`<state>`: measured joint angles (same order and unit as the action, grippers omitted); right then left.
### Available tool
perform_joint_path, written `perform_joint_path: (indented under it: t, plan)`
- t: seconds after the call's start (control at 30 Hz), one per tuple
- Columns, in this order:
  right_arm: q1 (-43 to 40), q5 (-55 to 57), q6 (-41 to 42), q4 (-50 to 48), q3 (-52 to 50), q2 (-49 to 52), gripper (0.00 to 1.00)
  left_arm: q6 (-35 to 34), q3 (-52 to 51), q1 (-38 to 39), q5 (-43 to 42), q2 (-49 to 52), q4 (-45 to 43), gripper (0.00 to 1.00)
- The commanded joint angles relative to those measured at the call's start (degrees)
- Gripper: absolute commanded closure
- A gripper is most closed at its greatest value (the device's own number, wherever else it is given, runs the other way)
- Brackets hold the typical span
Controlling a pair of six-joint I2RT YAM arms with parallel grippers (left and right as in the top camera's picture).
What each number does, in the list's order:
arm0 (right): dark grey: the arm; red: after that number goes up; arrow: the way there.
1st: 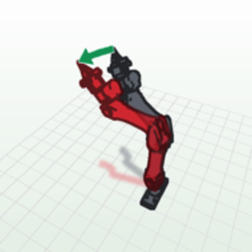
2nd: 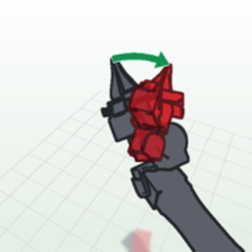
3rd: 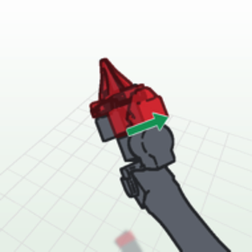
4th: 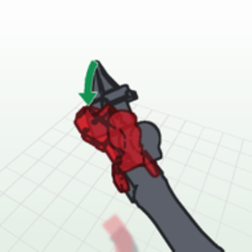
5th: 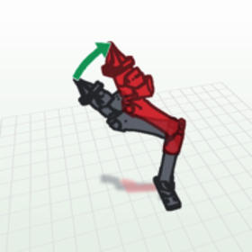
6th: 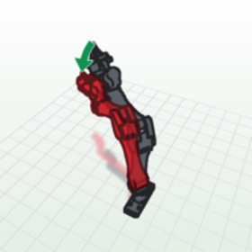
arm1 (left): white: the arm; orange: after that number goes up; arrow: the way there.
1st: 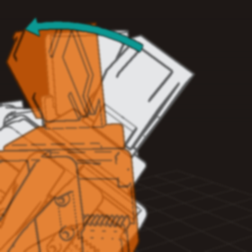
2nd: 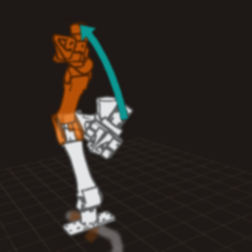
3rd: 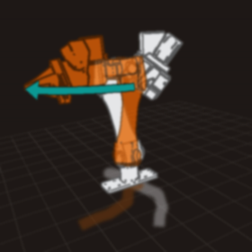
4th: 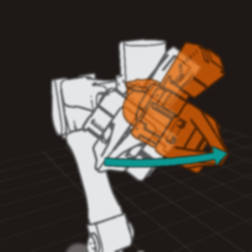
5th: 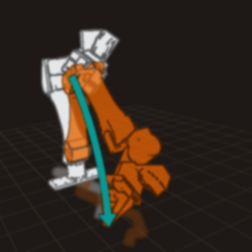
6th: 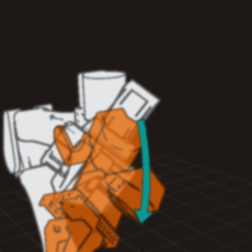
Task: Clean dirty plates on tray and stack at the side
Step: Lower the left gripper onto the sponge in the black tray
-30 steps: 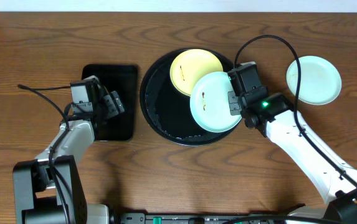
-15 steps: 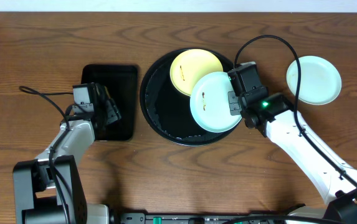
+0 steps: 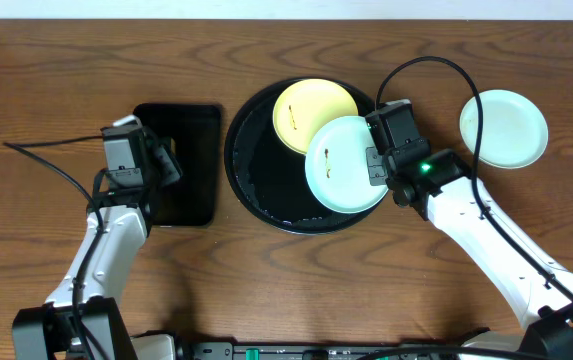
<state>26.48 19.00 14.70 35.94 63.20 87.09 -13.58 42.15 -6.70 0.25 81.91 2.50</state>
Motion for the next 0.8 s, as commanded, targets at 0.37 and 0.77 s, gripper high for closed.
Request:
perform_joint_path:
  t: [0.37,0.77]
  plan:
    - [0.07,0.22,1.11,-0.11,0.76,0.15,0.99,15.52,0.83,0.02,0.87,11.63,-13.07,0.28]
    - [0.07,0.22,1.11,-0.11,0.76,0.15,0.99,15.45,0.83,0.39,-2.64,15.39,-12.02,0.46]
